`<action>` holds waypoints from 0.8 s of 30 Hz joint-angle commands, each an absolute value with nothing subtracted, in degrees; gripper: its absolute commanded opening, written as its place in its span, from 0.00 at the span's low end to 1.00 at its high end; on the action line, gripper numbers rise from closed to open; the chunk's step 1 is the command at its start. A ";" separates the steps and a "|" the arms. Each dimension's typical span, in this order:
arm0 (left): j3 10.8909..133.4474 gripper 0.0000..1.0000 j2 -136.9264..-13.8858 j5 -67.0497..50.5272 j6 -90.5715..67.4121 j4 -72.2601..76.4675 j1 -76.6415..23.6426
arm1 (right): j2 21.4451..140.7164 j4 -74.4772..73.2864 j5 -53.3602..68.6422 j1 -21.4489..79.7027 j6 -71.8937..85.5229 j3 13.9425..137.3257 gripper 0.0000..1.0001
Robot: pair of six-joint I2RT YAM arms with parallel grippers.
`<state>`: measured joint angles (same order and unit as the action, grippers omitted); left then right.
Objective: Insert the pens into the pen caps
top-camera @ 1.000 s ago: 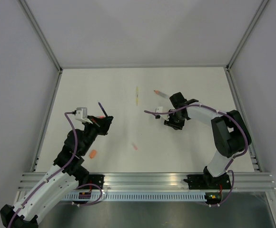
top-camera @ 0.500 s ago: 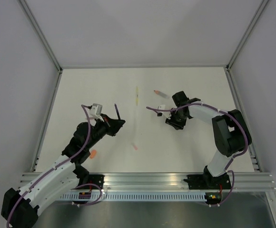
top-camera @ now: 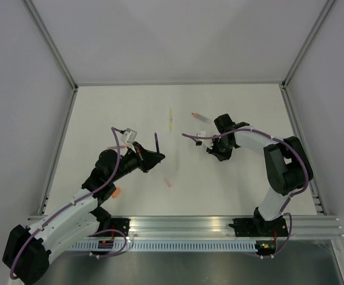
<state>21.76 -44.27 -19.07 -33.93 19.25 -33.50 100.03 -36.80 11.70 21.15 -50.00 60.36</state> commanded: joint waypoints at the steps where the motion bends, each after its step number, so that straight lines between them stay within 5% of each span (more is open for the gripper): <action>1: 23.91 0.02 -45.61 -22.67 -33.05 23.03 -33.57 | 101.08 -37.27 11.16 21.09 -50.71 59.33 0.12; 7: 23.64 0.02 -45.61 -21.10 -32.78 22.15 -33.57 | 99.15 -36.83 11.60 21.01 -50.45 58.10 0.00; 24: 24.17 0.02 -48.78 -18.90 -32.17 21.27 -33.49 | 104.69 -37.26 12.66 21.62 -28.57 70.75 0.00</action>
<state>21.91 -48.03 -19.62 -33.85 19.84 -33.50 105.82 -37.06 12.21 21.28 -33.26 68.64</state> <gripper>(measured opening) 0.077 0.182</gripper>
